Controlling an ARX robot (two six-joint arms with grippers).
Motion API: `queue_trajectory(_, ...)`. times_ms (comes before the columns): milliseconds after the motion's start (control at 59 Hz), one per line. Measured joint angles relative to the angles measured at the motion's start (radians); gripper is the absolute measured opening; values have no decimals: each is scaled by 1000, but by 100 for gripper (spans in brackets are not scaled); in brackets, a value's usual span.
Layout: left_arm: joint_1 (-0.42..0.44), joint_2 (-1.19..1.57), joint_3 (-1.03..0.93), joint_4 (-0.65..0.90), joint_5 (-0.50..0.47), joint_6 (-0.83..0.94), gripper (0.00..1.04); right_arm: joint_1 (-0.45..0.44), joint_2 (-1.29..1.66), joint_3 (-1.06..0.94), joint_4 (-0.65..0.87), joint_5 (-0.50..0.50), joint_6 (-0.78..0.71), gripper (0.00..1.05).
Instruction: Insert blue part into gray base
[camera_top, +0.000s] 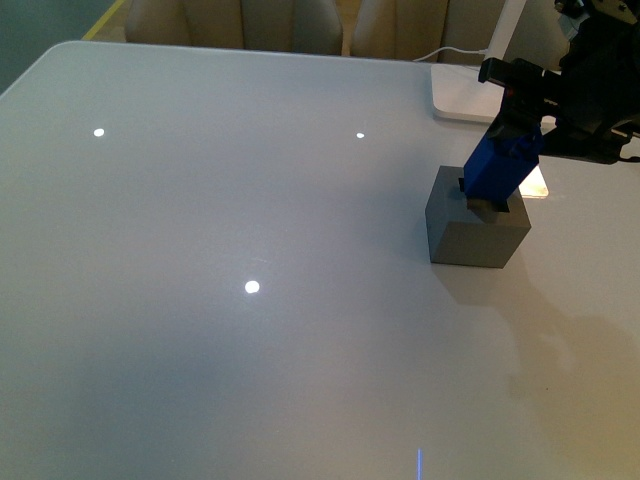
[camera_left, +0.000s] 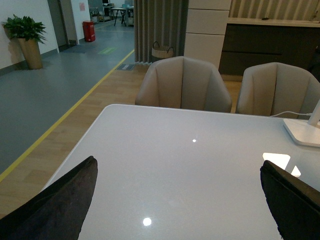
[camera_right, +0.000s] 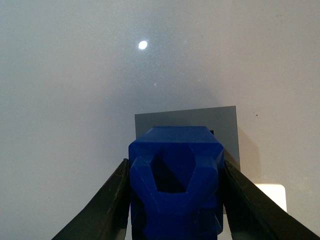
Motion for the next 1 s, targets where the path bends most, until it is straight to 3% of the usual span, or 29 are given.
queue_trajectory(678, 0, 0, 0, 0, 0, 0, 97, -6, 28, -7, -24, 13, -13, 43)
queue_trajectory(1000, 0, 0, 0, 0, 0, 0, 97, -9, 46, -7, -18, 14, -12, 92)
